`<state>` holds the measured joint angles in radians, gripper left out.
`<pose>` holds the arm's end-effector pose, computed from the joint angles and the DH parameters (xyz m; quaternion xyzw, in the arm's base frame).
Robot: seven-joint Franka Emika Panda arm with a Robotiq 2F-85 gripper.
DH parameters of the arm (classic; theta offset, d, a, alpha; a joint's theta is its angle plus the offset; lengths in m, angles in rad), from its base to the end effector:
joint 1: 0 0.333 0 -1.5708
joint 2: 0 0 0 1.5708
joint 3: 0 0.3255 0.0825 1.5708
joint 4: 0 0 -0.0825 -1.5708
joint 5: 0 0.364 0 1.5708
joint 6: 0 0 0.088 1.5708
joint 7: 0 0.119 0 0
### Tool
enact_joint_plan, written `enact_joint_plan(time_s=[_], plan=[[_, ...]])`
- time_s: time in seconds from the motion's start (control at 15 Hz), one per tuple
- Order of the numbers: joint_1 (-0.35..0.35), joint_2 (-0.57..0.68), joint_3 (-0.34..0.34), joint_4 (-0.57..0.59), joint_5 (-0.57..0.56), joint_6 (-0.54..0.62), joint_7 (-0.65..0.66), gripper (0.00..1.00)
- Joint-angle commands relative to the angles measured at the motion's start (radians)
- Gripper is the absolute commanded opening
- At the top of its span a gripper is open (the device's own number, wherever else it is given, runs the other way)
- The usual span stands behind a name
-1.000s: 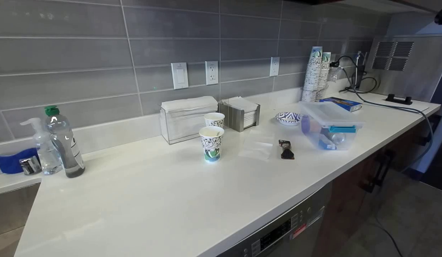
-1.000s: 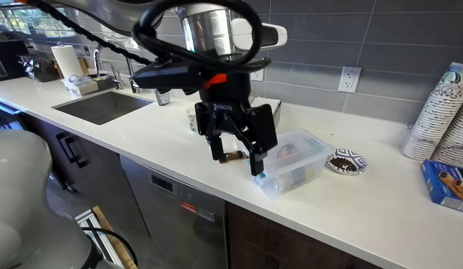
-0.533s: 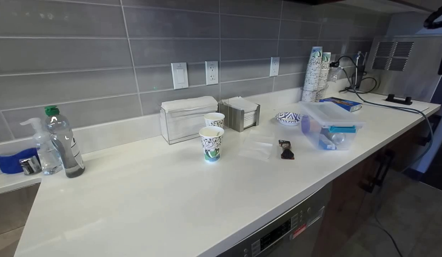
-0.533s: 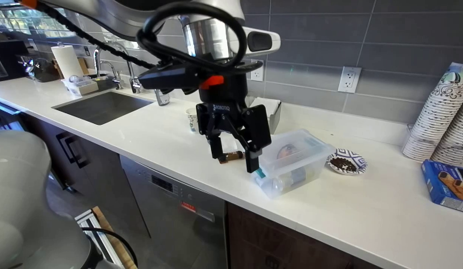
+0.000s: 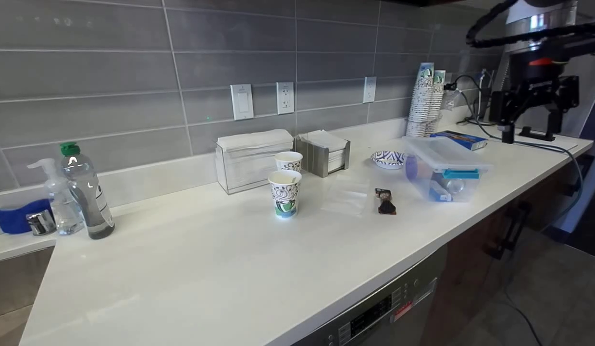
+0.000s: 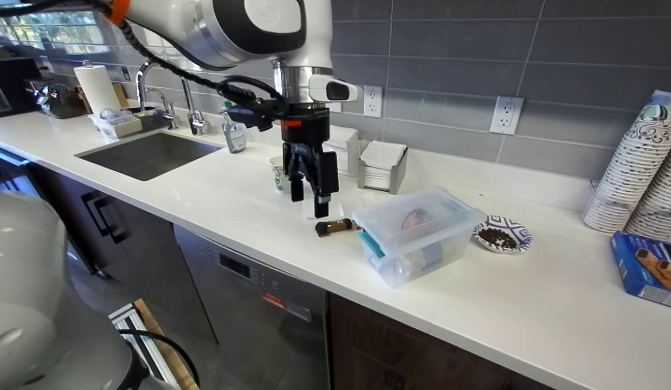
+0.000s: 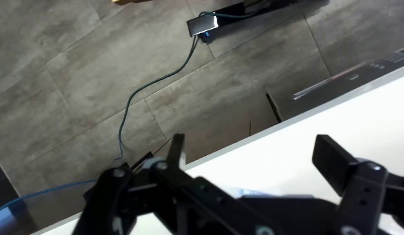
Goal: Move the packet to the left
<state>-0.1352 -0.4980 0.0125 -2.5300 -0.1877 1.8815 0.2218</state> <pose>0.3449 -0.0587 0.4409 0.9837 -0.1363 -0.0705 0.0933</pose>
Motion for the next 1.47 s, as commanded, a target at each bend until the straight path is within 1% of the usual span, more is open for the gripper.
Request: enact_joint_plan(time_s=[0.0,0.2,0.33,0.47,0.53,0.67,0.73,0.87,0.93,1.0,1.13,1.4], plan=[[0.028,0.170,0.024,0.109,0.132,0.007,0.160,1.00],[0.045,0.274,0.044,0.164,0.200,0.074,0.273,1.00],[0.053,0.324,0.067,0.174,0.198,0.190,0.385,1.00],[0.073,0.374,0.079,0.191,0.199,0.270,0.455,1.00],[0.085,0.396,0.085,0.198,0.191,0.301,0.475,1.00],[0.113,0.436,0.090,0.207,0.187,0.370,0.472,1.00],[0.122,0.456,0.093,0.207,0.155,0.413,0.474,1.00],[0.144,0.503,0.089,0.225,0.178,0.437,0.443,1.00],[0.153,0.526,0.087,0.236,0.187,0.426,0.434,1.00],[0.152,0.468,0.077,0.205,0.172,0.411,0.446,1.00],[0.160,0.484,0.075,0.210,0.172,0.411,0.445,1.00],[0.158,0.475,0.071,0.210,0.172,0.411,0.445,1.00]])
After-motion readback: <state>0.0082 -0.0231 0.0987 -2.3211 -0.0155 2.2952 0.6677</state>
